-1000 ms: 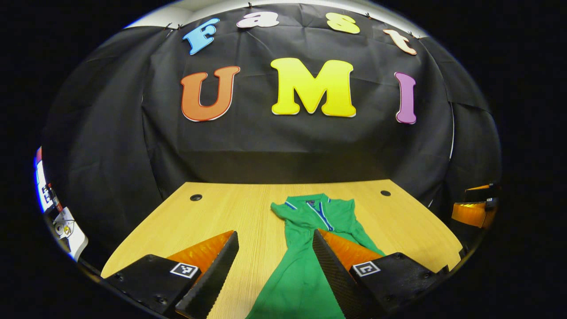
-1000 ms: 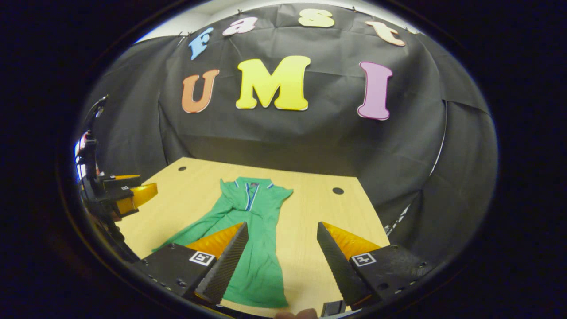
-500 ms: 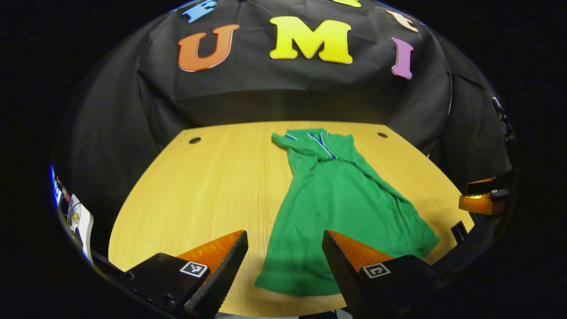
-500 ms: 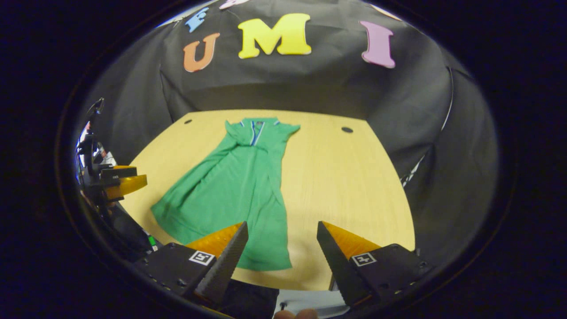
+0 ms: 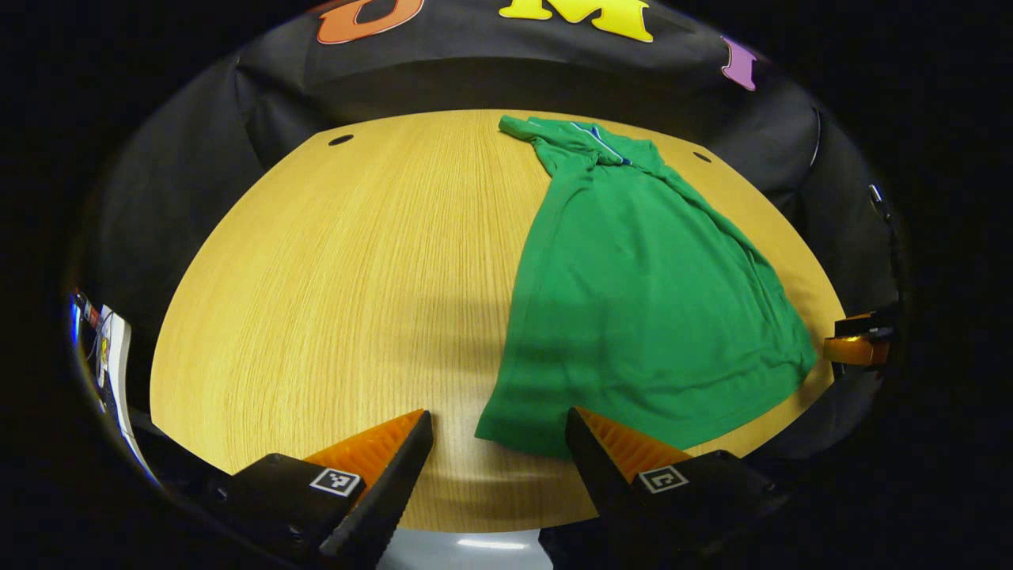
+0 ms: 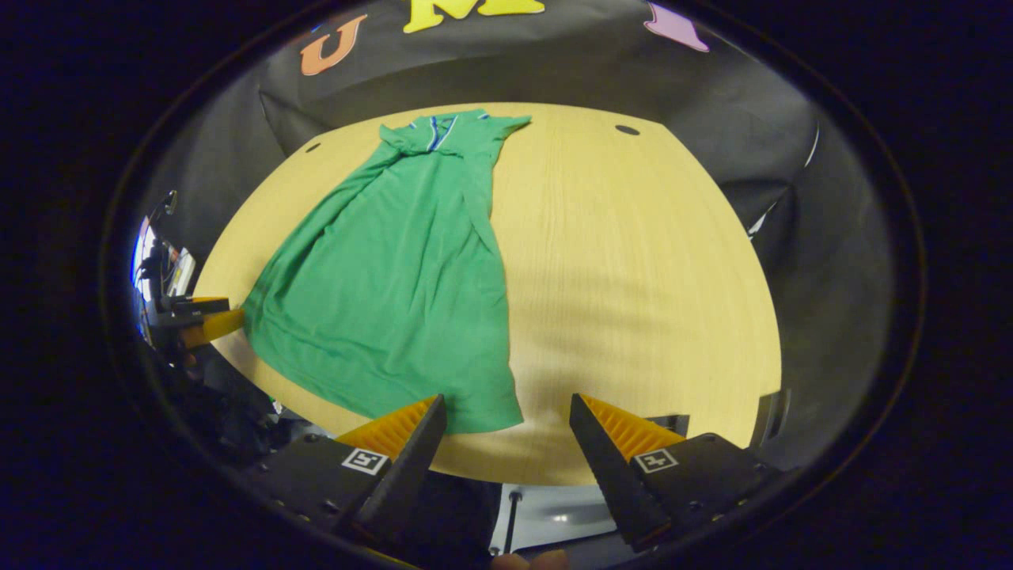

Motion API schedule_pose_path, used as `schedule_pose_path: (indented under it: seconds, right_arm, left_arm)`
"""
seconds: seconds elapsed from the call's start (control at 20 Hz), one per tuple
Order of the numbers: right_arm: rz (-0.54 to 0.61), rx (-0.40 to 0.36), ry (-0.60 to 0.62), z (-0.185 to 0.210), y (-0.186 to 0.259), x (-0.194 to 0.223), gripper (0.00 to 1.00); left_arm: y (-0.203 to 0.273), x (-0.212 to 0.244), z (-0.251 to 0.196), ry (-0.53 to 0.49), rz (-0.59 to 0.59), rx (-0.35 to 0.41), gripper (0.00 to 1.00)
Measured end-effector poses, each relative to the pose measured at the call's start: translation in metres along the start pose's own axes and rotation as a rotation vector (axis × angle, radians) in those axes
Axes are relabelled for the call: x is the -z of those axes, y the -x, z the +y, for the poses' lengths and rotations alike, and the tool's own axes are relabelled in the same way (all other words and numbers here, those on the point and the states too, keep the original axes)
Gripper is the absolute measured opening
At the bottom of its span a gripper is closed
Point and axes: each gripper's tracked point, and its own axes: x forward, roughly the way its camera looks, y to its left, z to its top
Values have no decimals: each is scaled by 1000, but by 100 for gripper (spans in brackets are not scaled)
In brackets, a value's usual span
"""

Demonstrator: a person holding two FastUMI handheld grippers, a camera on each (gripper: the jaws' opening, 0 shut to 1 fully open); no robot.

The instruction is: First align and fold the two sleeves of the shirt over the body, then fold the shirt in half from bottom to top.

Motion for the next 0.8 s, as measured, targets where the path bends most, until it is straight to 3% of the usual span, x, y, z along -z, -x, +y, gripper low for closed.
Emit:
schedule_pose_path:
  seconds: [0.3, 0.35, 0.45, 0.6, 0.75, 0.8]
  right_arm:
    - [51, 14, 24, 4, -23, 3, 97]
    - [64, 24, 34, 2, -26, 4, 93]
    - [76, 11, 37, 5, -30, 5, 97]
    - [87, 3, 31, 5, -31, 5, 93]
    - [97, -6, 45, 6, -31, 6, 96]
    - [103, -10, 52, 7, -31, 7, 90]
  left_arm:
    - [1, -5, -17, -41, 14, 11, 100]
    - [2, -5, -20, -44, 19, 11, 100]
    - [3, -6, -24, -40, 24, 9, 100]
    - [2, -8, -30, -58, 50, 10, 100]
    - [-1, -11, -36, -61, 69, 17, 100]
    - [0, -11, -39, -64, 74, 20, 100]
